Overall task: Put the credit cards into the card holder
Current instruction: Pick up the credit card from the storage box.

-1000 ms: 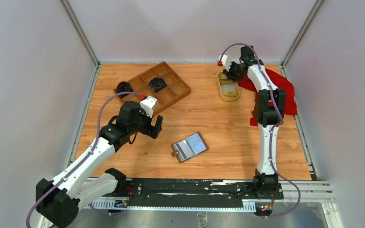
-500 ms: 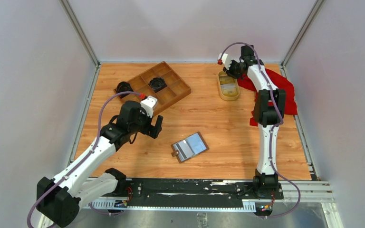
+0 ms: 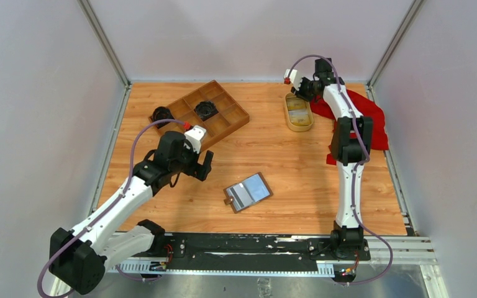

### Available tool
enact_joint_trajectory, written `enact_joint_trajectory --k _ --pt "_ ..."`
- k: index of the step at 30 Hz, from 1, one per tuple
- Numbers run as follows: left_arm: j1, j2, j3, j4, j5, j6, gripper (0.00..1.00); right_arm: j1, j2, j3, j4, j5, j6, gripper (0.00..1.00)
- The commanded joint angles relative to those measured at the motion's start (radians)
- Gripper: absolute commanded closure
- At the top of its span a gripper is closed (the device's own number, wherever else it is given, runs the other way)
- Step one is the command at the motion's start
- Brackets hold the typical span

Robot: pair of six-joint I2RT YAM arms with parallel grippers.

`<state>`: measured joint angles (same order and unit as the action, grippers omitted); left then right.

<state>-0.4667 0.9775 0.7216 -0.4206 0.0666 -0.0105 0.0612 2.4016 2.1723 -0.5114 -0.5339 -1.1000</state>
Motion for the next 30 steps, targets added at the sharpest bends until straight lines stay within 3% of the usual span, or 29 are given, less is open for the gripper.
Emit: enact_joint_trajectory --k 1,12,19,30 --pt "0.011 0.013 -0.008 0.003 -0.004 0.009 0.0 -0.004 0.049 0.056 0.005 -0.031 -0.023 0.78" --pt "0.014 0.035 -0.007 0.0 -0.011 0.009 0.0 -0.009 0.069 0.06 0.004 -0.047 -0.063 0.77" --pt "0.014 0.041 -0.005 -0.002 -0.014 0.009 0.0 -0.01 0.043 0.017 -0.007 -0.056 -0.139 0.99" --pt "0.014 0.034 -0.003 -0.005 -0.003 0.009 0.0 -0.041 -0.2 -0.182 -0.006 -0.136 -0.196 1.0"
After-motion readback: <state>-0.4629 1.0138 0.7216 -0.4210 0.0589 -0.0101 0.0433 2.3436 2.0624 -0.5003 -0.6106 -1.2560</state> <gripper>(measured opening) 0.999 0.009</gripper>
